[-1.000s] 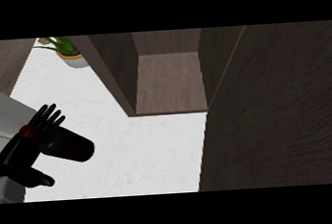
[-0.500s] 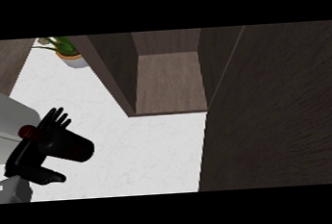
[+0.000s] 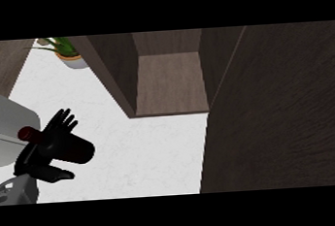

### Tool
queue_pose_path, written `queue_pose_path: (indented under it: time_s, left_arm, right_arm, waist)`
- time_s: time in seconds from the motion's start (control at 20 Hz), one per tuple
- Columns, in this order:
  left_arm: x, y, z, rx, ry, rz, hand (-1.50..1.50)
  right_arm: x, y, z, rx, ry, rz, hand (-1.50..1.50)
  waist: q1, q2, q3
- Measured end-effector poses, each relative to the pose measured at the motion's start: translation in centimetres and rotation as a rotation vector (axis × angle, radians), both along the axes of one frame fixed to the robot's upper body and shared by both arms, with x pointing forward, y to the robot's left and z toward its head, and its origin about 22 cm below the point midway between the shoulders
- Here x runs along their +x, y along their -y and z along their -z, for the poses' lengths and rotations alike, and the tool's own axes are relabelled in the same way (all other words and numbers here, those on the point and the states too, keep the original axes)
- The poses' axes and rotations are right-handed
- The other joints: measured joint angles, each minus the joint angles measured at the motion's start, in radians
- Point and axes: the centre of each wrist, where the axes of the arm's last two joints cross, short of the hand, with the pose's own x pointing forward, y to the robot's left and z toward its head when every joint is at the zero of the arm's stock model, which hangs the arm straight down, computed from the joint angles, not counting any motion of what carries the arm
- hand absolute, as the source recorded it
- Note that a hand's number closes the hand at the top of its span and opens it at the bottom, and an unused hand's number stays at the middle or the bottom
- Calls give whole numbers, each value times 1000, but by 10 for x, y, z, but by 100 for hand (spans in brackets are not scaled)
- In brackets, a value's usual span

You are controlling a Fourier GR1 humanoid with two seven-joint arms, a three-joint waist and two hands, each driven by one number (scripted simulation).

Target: Pick up the wine, place it into the cabinet and close the cabinet

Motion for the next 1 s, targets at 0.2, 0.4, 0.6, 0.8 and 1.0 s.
queue_pose_path:
  time_s: [0.2, 0.4, 0.6, 0.8, 1.0]
  left_arm:
    - [4, 3, 2, -25, -15, 0, 150]
    - [10, 16, 5, -67, -21, 40, 150]
    - [12, 17, 2, -48, -5, 87, 150]
    - [13, 25, 2, -6, 33, 78, 150]
    - [1, 36, 8, 8, 90, -88, 150]
  right_arm:
    - [0, 0, -1, 3, -1, 5, -150]
    - [2, 0, -4, 1, 1, 8, -150]
    - [2, 2, -3, -2, 8, 15, -150]
    - [3, 3, -7, -1, 10, 23, -150]
    - [4, 3, -5, 6, 3, 32, -150]
  waist:
    - [-2, 0, 0]
    - [-1, 0, 0]
    - [-1, 0, 0]
    - [2, -1, 0]
    - [13, -4, 2]
